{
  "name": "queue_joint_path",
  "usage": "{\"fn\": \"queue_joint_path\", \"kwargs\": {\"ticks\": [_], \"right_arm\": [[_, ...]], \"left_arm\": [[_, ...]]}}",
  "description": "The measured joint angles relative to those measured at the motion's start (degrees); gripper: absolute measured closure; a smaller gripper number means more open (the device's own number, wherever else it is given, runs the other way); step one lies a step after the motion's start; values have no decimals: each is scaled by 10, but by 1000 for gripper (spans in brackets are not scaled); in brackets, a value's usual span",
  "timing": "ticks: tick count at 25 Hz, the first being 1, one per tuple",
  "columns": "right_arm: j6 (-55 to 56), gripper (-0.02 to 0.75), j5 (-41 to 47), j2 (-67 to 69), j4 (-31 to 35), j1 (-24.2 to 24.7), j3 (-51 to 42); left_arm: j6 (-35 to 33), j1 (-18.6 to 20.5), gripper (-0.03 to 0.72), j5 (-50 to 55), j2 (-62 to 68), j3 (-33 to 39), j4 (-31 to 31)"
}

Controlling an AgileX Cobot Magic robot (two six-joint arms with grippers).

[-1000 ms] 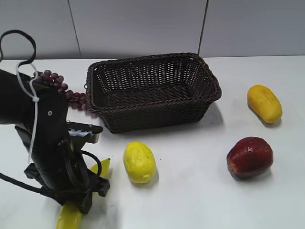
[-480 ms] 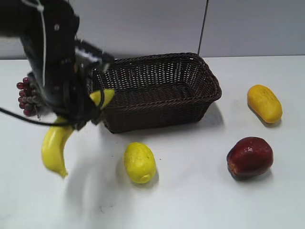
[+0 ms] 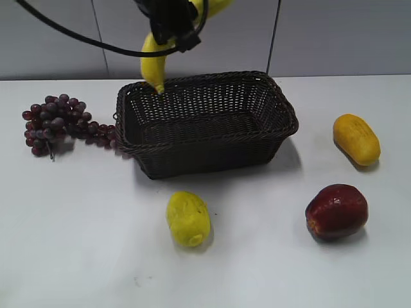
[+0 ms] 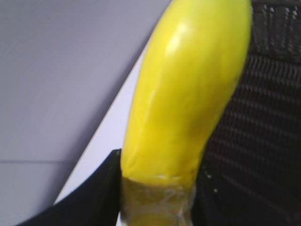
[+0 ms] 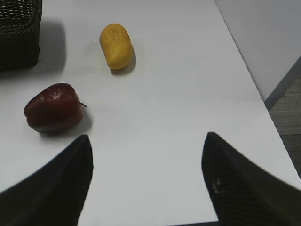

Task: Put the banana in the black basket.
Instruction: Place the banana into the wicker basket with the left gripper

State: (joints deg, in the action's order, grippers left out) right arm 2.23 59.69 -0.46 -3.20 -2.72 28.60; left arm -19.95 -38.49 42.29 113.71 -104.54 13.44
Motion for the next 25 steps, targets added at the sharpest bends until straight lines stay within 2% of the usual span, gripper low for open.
{"fn": "queue_joint_path", "kwargs": {"ticks": [7,13,14,15,18,19,25], "right_arm": [[0,187,0,0,0,0,0],[0,187,0,0,0,0,0],[0,187,0,0,0,0,0],[0,187,0,0,0,0,0],[0,187,0,0,0,0,0],[0,187,0,0,0,0,0],[0,187,0,0,0,0,0]], "left_arm": [[-4,0,384,-118,81,-10,40],[-6,0,384,-123,122,-10,37],[-6,0,369,-121,126,-10,30],[-6,0,323,-119,127,-10,25],[-6,0,110,-110,127,-10,18],[-6,0,74,-104,127,-10,18],[-6,0,59,-18,100,-11,17]]}}
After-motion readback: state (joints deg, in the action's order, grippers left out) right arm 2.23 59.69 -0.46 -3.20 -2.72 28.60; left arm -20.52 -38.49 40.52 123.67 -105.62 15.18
